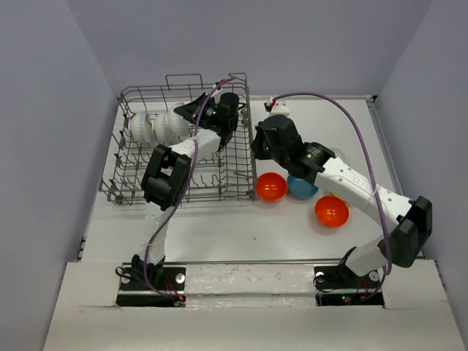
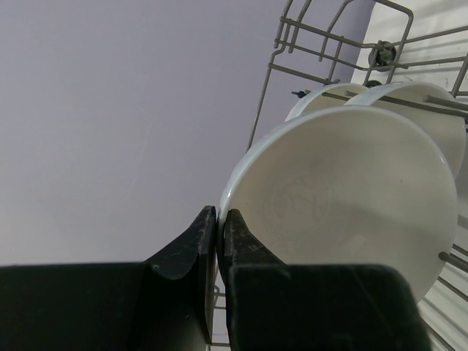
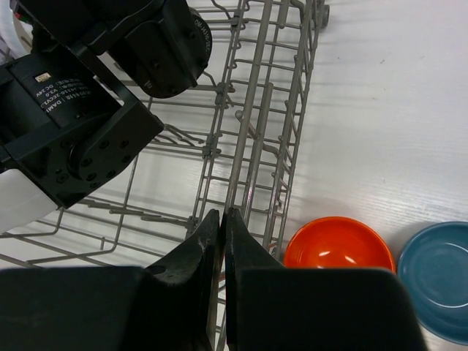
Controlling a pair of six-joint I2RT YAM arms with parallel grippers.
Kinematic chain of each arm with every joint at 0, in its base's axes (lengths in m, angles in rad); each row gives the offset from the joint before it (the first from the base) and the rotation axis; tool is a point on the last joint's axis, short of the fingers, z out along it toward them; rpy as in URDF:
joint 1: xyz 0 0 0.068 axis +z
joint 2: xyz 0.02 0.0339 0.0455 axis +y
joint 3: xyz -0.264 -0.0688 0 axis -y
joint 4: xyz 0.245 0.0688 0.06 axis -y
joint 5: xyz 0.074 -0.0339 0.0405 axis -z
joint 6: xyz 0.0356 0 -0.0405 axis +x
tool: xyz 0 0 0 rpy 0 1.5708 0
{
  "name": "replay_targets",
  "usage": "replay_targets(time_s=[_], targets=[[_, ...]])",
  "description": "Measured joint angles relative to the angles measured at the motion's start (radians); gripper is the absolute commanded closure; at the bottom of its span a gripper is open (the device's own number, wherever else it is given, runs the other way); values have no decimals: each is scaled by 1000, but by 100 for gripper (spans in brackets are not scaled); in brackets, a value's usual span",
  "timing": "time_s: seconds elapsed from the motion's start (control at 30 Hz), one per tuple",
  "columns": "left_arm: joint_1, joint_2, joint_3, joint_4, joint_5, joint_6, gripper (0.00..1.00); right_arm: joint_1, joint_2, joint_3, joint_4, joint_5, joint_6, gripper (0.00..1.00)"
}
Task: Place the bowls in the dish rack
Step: Insert the bowl into the dish rack.
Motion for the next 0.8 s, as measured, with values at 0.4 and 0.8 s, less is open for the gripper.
replay_targets(time_s=[0.4,0.8], targets=[[0,54,64,25,-1,111,100,0,5,10,-12,0,-2,99],[0,71,64,130,-1,236,100,0,8,15,-19,1,-4,99]])
